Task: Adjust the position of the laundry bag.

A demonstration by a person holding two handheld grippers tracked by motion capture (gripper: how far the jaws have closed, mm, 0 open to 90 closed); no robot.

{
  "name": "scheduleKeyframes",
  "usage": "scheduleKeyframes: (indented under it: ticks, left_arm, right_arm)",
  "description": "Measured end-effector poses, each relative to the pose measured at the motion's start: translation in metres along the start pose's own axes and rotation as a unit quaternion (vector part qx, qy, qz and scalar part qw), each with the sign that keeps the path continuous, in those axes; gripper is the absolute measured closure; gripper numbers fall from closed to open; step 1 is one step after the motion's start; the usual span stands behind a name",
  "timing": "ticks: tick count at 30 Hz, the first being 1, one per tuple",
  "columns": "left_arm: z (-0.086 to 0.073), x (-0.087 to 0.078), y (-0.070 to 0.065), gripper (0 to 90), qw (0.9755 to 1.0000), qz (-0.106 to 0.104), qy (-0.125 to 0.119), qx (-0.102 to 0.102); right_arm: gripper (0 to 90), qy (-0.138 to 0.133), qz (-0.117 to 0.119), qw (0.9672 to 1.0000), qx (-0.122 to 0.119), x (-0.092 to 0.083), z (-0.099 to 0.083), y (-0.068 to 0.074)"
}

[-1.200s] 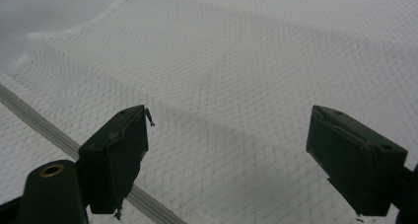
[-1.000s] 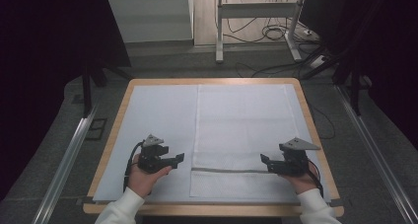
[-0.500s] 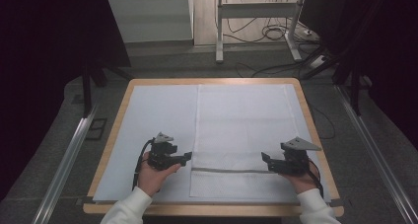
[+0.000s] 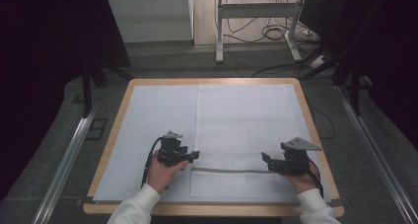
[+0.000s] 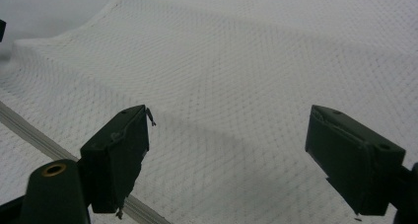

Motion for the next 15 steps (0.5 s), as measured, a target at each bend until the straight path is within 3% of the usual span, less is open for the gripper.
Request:
scheduleKeyframes:
  ticks: [8,15]
  left_arm:
    - [0.000,0.007,0.001,46.0,1.0000,-0.001,0.006,-0.002]
    - [0.000,0.017,-0.002,50.1,0.9997,-0.015,0.019,-0.005]
  right_arm:
    - [16.7,-0.001,-0.003,1.0000,0.000,0.000,0.000,-0.001]
    - [16.7,-0.001,-0.005,1.0000,0.000,-0.001,0.001,-0.001]
Point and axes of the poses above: each handheld gripper's, and its own axes: x roughly forward along the jaws, z roughly out of its top, y roughly to its left, the point moved 3 cm from there along x, roughly forward along the jaws, and after that the axes turned 4 degrees about -z, right-handed, at the moved point
